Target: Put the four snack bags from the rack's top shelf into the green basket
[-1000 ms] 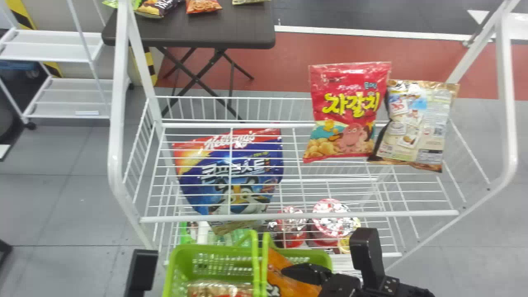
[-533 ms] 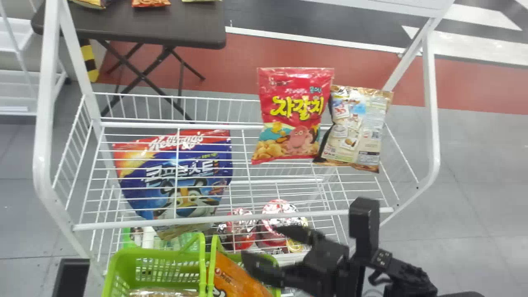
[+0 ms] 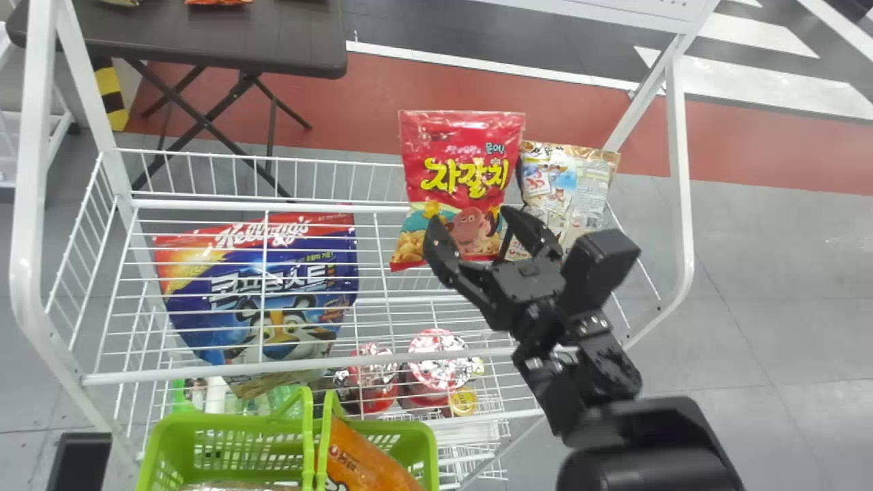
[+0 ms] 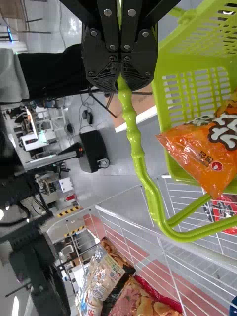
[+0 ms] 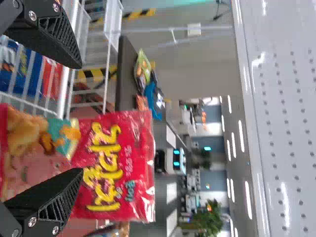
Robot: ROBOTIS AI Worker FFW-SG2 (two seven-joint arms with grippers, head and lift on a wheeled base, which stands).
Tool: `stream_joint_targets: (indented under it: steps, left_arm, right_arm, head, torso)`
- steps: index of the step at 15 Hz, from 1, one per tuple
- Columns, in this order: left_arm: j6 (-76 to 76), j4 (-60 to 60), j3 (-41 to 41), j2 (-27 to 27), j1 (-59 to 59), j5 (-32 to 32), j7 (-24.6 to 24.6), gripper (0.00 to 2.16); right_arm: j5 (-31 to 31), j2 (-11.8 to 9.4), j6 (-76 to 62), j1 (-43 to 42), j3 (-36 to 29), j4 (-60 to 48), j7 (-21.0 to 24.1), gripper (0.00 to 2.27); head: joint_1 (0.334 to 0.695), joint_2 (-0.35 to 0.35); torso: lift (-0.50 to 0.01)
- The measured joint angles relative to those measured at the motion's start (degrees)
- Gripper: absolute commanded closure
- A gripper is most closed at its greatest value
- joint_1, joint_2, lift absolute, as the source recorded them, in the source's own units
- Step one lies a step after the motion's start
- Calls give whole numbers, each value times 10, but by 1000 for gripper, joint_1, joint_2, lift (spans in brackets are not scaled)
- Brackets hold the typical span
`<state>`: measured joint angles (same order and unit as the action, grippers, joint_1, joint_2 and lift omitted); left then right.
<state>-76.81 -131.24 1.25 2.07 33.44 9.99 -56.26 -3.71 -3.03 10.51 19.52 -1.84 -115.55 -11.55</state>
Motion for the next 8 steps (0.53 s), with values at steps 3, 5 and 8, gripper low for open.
stream_joint_targets:
  steps: [3,5,8]
  left_arm:
    - [-7,1,-1,2,-5,0,-1,2142]
    - [-9,1,-2,2,-6,0,0,2142]
    - [-11,1,-2,2,-7,-1,1,2142]
  right_arm:
    - [9,-1,-18,-65,-7,80,7,73]
    - [15,-4,-16,-103,-9,127,1,103]
    - [28,-6,13,-147,-9,176,-20,626]
  head:
    - [695,-319]
    - [695,-317]
    - [695,-305]
  torso:
    - [0]
    - [0]
    - [0]
